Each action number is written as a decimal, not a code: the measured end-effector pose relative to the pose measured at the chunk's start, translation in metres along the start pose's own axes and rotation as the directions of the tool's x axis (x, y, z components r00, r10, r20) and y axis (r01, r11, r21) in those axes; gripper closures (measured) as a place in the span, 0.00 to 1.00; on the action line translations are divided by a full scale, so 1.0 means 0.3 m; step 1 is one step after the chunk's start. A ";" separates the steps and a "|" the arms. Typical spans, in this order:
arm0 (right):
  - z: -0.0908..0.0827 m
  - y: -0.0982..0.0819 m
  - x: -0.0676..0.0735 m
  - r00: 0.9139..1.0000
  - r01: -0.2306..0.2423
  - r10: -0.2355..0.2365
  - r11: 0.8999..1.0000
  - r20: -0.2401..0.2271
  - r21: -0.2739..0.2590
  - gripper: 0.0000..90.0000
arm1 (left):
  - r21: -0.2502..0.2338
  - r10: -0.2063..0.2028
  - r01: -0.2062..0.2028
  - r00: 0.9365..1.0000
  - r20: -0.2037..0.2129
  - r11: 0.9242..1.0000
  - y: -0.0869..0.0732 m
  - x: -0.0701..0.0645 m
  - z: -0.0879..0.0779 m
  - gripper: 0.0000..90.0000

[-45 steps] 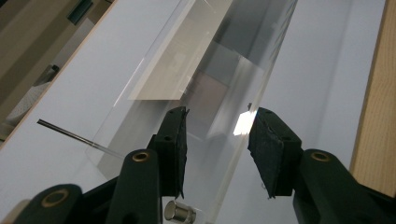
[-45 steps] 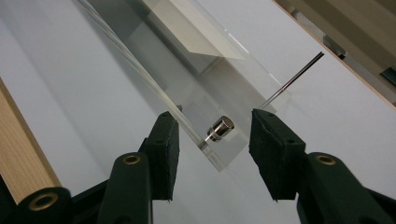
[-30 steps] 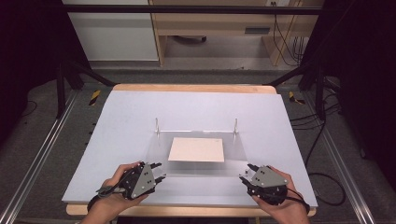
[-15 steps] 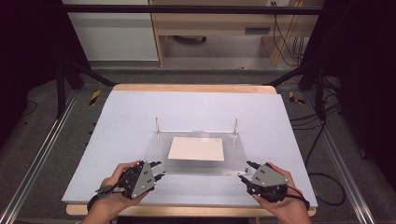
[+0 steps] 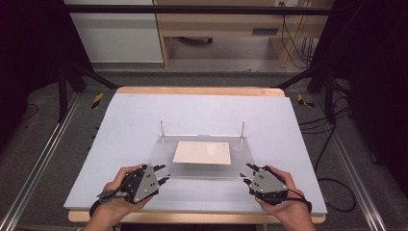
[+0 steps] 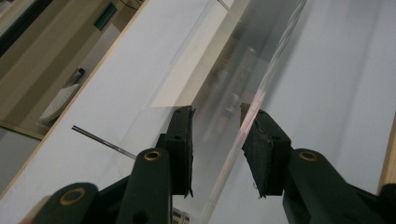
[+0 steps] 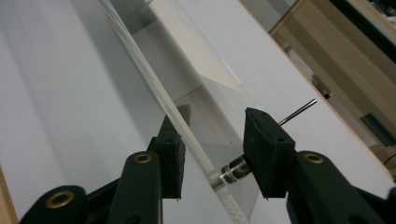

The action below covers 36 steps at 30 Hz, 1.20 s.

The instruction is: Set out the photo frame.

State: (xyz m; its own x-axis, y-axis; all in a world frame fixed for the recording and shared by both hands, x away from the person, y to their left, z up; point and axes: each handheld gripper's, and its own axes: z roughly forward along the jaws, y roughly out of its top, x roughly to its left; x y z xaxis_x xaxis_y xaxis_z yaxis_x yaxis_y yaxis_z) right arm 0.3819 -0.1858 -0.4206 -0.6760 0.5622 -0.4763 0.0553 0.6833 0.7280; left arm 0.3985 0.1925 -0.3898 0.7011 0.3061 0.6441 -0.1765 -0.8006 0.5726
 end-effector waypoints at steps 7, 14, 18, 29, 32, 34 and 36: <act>-0.006 0.024 -0.029 1.000 -0.026 0.026 1.000 -0.011 -0.002 0.69 | 0.007 -0.007 0.007 1.000 -0.011 1.000 0.014 0.026 -0.009 0.72; -0.012 0.049 -0.052 0.997 -0.063 0.063 0.998 -0.032 0.002 0.69 | 0.015 -0.008 0.008 1.000 -0.011 1.000 0.026 0.050 -0.019 0.74; -0.015 0.066 -0.070 0.995 -0.087 0.087 0.996 -0.051 0.005 0.69 | 0.012 -0.018 0.018 1.000 -0.003 1.000 0.035 0.072 -0.026 0.75; -0.003 0.125 -0.191 0.975 -0.186 0.186 0.982 -0.124 0.012 0.69 | 0.023 -0.042 0.041 0.996 0.074 0.999 0.080 0.226 -0.009 0.77; 0.004 0.142 -0.237 0.965 -0.215 0.214 0.977 -0.151 0.009 0.68 | 0.015 -0.048 0.047 0.995 0.088 0.999 0.089 0.275 0.000 0.77; 0.009 0.159 -0.262 0.967 -0.212 0.211 0.977 -0.146 0.010 0.68 | 0.015 -0.052 0.051 0.994 0.093 0.999 0.096 0.302 0.006 0.77; 0.015 0.168 -0.280 0.966 -0.213 0.211 0.977 -0.146 0.005 0.67 | 0.016 -0.053 0.052 0.994 0.095 0.999 0.102 0.327 0.011 0.76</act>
State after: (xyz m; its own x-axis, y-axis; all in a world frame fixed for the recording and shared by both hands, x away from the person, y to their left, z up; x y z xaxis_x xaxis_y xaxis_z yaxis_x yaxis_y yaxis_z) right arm 0.4448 -0.1964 -0.3460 -0.7489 0.6198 -0.2344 0.2014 0.5499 0.8106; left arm 0.4642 0.1961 -0.3109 0.7722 0.2974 0.5615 -0.1290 -0.7919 0.5968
